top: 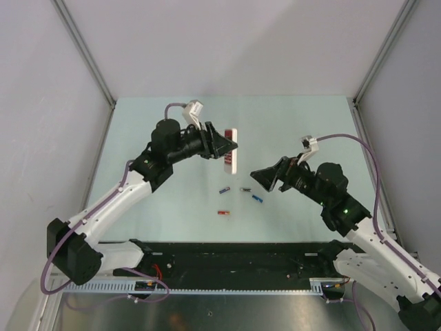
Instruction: Load the batteries into the remote control
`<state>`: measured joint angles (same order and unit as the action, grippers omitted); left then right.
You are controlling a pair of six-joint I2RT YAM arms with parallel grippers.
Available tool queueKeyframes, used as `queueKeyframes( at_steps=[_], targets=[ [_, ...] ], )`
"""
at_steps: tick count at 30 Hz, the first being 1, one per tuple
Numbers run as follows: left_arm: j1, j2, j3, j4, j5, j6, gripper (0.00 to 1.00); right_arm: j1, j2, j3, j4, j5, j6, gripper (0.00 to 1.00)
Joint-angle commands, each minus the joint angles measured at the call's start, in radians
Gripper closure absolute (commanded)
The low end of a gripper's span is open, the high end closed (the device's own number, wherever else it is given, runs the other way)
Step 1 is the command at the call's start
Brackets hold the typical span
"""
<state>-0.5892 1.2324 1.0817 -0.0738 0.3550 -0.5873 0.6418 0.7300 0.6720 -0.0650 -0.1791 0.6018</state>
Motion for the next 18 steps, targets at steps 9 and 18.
queueKeyframes(
  at_steps=[9,18],
  targets=[
    [-0.004,-0.063,-0.121,0.565,0.292,-0.307,0.88,-0.125,0.092,0.031,0.424,-0.427,0.273,0.0],
    [-0.017,-0.037,-0.143,0.67,0.309,-0.384,1.0,-0.085,0.114,0.046,0.439,-0.408,0.243,0.0]
  ],
)
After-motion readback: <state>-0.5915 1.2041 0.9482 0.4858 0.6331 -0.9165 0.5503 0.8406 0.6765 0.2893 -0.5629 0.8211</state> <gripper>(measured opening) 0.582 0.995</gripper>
